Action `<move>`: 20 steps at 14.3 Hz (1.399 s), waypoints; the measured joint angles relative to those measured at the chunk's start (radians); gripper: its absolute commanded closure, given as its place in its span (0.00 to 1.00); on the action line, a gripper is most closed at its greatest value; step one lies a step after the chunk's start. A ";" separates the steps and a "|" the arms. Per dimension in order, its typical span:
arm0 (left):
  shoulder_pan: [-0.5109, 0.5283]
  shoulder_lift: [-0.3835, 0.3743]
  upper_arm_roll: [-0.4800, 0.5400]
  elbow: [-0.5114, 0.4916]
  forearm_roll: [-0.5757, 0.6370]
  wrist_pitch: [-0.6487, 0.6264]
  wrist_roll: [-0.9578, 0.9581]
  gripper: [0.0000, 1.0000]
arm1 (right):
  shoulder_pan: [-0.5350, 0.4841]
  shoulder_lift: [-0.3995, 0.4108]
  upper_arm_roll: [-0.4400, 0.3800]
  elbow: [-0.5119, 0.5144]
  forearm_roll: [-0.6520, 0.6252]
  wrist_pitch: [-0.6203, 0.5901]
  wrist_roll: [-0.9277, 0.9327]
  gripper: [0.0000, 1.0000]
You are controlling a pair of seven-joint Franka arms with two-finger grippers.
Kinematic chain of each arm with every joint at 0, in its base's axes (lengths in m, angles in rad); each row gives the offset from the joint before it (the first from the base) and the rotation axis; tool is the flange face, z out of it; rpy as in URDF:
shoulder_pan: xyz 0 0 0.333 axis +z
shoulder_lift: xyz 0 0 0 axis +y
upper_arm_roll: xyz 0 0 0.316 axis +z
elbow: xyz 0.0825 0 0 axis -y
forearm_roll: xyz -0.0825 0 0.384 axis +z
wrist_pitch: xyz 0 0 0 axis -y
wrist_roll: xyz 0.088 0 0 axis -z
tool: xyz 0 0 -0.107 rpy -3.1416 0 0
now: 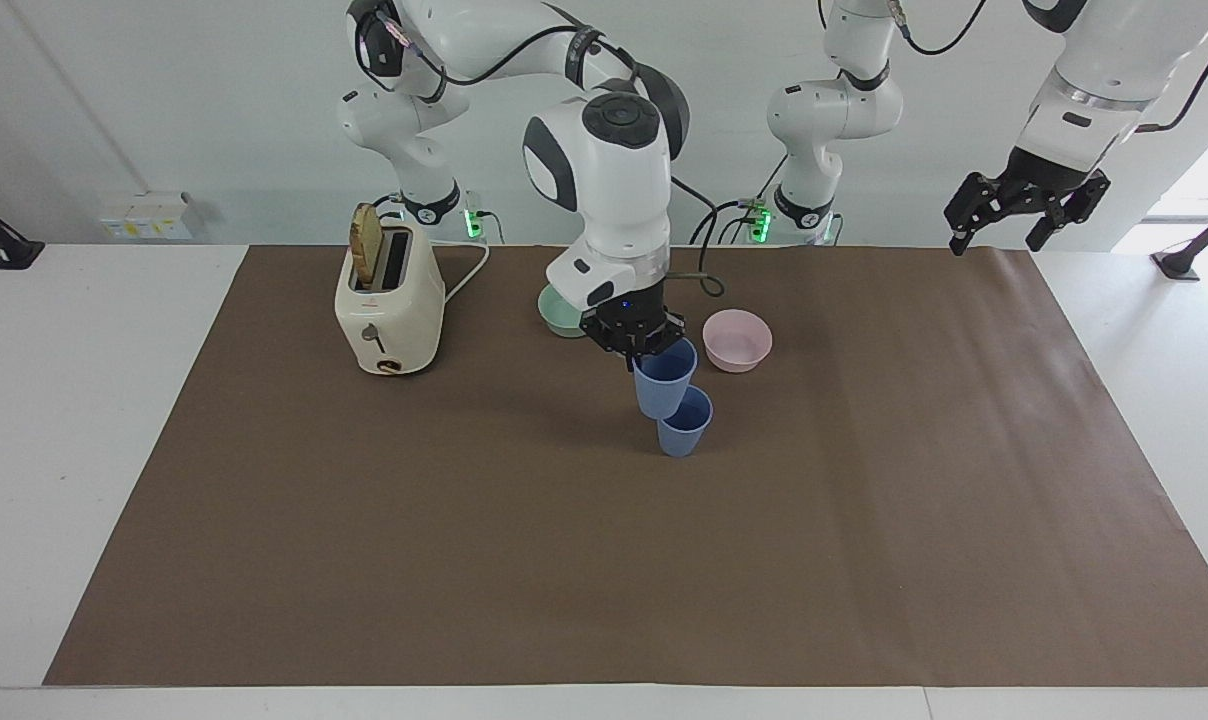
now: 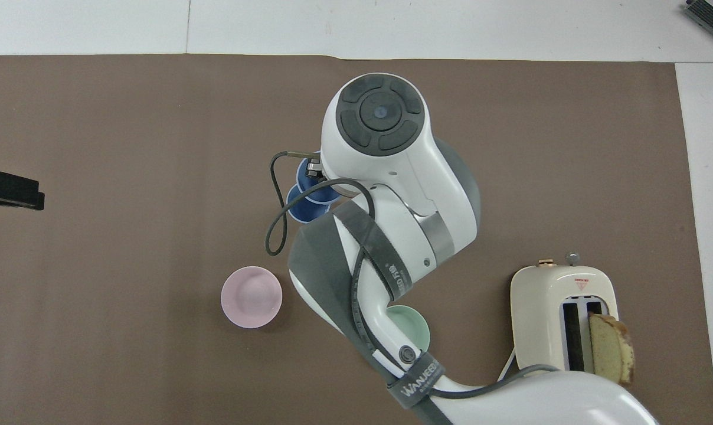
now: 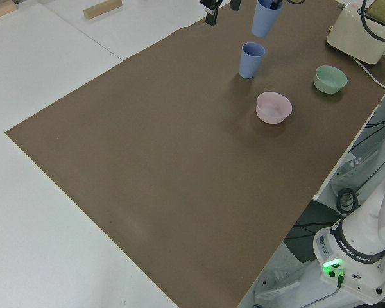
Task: Stack blue cups with both arms
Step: 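Lift the blue cup with the right gripper over the centered cup, then lower the held cup into the centered cup and open the right gripper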
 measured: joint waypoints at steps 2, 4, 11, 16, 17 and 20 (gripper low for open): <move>0.000 0.000 0.000 0.000 0.000 0.000 0.000 0.00 | 0.015 0.022 0.000 0.017 -0.001 0.008 0.014 1.00; 0.000 0.000 0.000 0.000 0.000 0.000 0.000 0.00 | 0.016 0.025 -0.001 0.022 -0.001 0.020 0.015 1.00; 0.000 0.000 0.000 0.000 0.000 0.000 0.000 0.00 | 0.034 0.067 -0.001 0.033 -0.001 0.051 0.039 1.00; 0.000 0.000 0.000 0.000 0.000 0.000 0.000 0.00 | 0.035 0.066 -0.001 0.046 -0.001 0.011 0.039 1.00; 0.000 0.000 0.000 0.000 0.000 0.000 0.000 0.00 | 0.035 0.066 -0.001 0.047 -0.001 0.008 0.039 1.00; 0.000 0.000 0.000 0.000 0.000 0.000 0.000 0.00 | 0.037 0.066 0.000 0.047 -0.001 0.008 0.039 1.00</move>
